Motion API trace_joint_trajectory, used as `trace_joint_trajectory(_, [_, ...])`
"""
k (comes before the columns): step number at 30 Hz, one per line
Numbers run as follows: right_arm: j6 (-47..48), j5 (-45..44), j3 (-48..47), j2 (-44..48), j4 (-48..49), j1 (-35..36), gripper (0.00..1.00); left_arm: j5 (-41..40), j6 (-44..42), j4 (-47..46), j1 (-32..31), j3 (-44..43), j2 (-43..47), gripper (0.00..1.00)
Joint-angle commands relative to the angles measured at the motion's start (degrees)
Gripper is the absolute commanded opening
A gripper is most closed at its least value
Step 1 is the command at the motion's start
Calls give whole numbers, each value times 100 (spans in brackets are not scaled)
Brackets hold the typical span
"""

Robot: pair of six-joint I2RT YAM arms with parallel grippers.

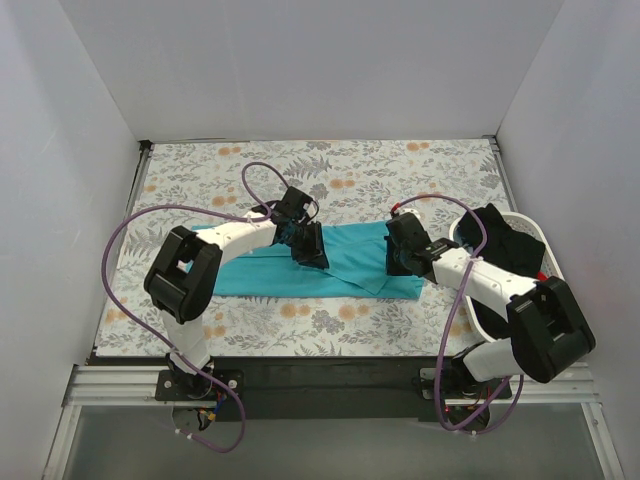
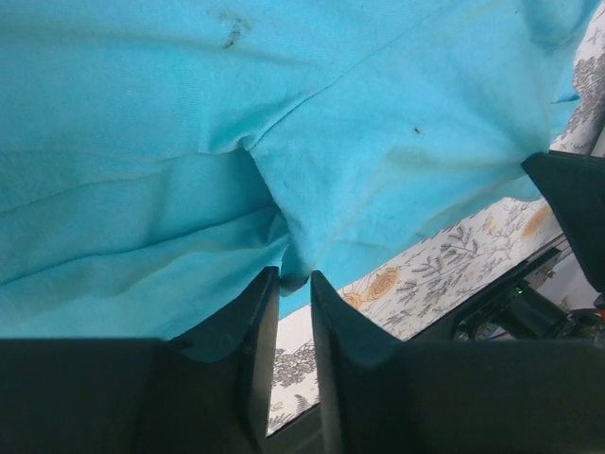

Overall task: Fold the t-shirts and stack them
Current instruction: Fold the tshirt

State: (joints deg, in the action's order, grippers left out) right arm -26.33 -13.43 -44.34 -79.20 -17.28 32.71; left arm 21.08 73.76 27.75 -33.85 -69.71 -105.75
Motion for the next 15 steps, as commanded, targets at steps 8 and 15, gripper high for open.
trace_joint_trajectory(8, [303, -327, -382, -280, -92, -116, 4, 81, -63, -129, 27, 54, 90, 34])
trace_joint_trajectory(15, [426, -415, -409, -333, -118, -203, 6, -332, 121, -138, 88, 72, 186, 34])
